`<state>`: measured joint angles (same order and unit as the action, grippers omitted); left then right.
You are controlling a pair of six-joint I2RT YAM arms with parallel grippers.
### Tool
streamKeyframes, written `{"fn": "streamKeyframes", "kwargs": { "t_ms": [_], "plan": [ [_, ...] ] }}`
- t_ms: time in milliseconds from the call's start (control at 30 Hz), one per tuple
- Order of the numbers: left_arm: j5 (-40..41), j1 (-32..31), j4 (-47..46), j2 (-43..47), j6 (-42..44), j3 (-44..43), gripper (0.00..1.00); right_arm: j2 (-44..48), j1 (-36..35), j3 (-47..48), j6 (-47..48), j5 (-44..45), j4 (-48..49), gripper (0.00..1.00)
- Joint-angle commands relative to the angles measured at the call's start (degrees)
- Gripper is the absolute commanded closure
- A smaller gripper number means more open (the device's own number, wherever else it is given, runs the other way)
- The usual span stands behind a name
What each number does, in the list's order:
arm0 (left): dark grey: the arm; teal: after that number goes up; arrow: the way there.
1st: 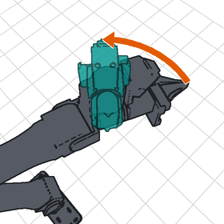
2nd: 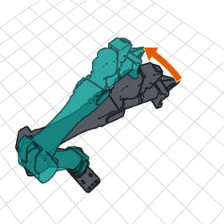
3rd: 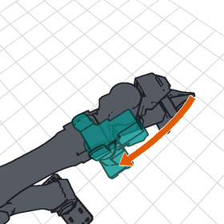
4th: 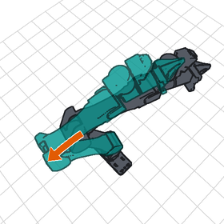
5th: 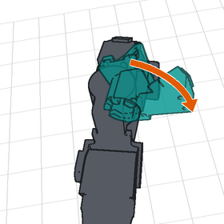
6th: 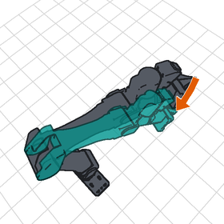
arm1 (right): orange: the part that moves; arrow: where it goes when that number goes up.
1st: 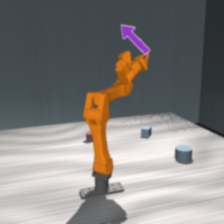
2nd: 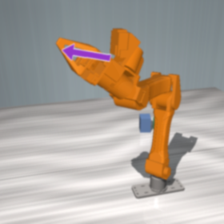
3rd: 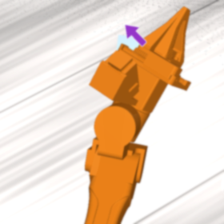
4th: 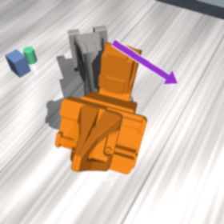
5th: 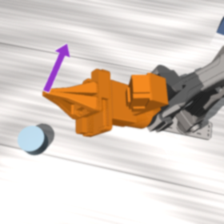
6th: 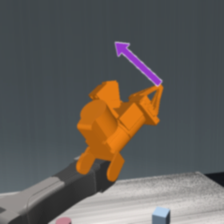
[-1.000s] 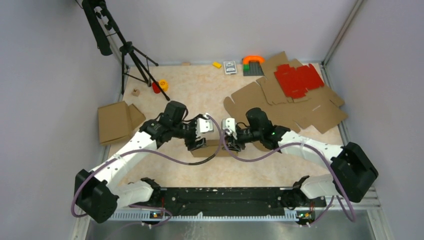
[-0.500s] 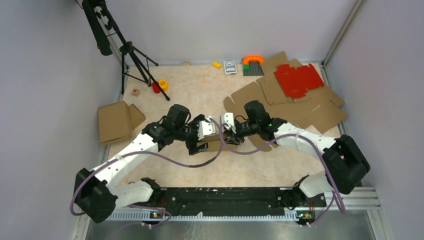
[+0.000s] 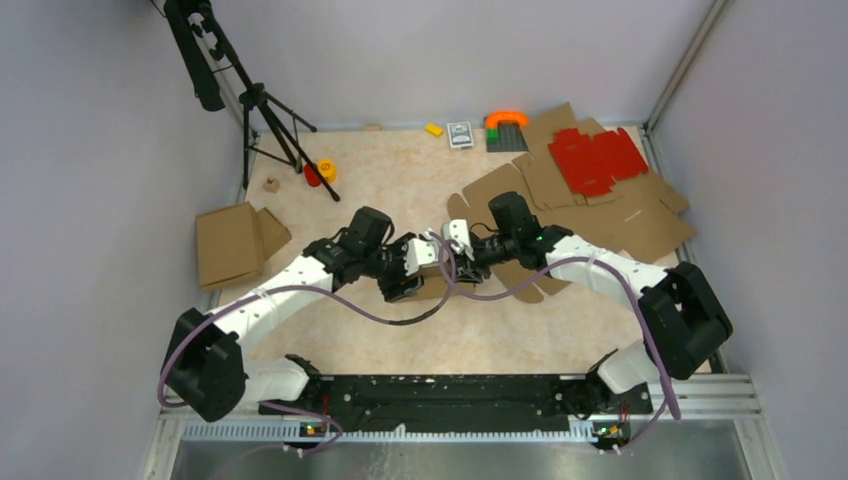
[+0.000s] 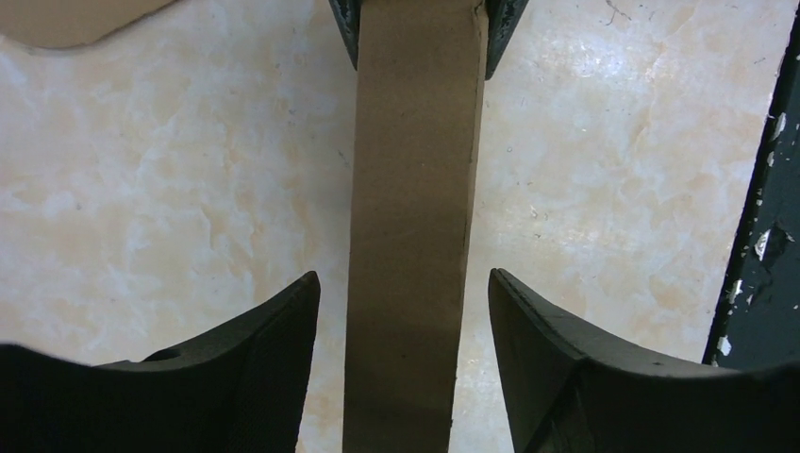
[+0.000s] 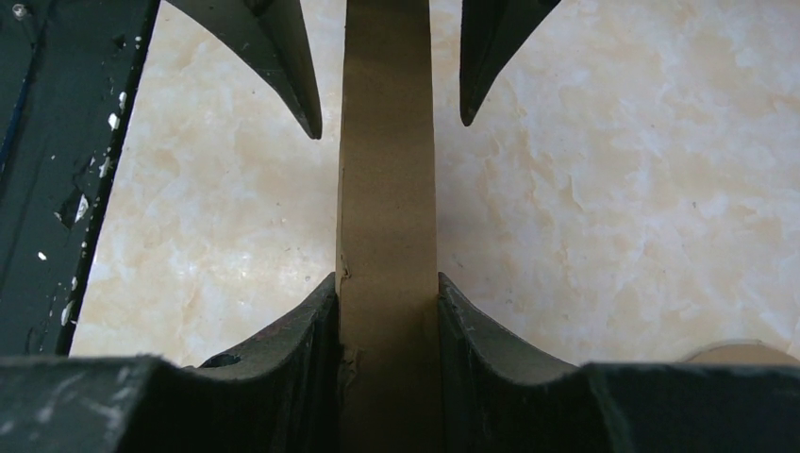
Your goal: Fold the paper box
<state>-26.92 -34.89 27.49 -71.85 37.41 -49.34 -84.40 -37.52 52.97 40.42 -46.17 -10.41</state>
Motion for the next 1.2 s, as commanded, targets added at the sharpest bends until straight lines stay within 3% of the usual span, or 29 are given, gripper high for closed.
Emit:
{"fn": "streamKeyframes", "kwargs": {
  "t_ms": [0, 200, 467, 667, 833, 1167],
  "plan": [
    [-1.8, -0.2, -0.6, -2.1, 0.2, -1.5, 0.35, -1.3, 1.2, 2.9, 3.1, -3.9, -0.1, 0.69],
    [-3.7, -0.2, -0.7, -3.1, -0.4, -1.1, 0.31, -2.1, 2.5, 4.3, 4.7, -5.7, -2.2, 0.69],
    [-3.7, -0.2, -0.6, -4.6, -0.6, -1.8, 0.4, -2.0, 2.4, 4.2, 5.1, -6.0, -2.2, 0.7],
    [-3.8, -0.2, 0.8, -6.5, -0.6, -3.0, 0.59, -1.8, 2.5, 4.3, 5.0, -6.0, -2.3, 0.69],
    [-3.2, -0.5, 1.4, -6.8, -0.6, -3.3, 0.64, -0.6, 2.4, 4.1, 1.9, -4.2, -0.2, 0.47],
    [3.0, -4.2, 3.9, -10.8, -6.0, -6.5, 0.65, 10.9, 2.4, -3.0, -12.0, 2.3, 13.1, 0.34]
  ]
}}
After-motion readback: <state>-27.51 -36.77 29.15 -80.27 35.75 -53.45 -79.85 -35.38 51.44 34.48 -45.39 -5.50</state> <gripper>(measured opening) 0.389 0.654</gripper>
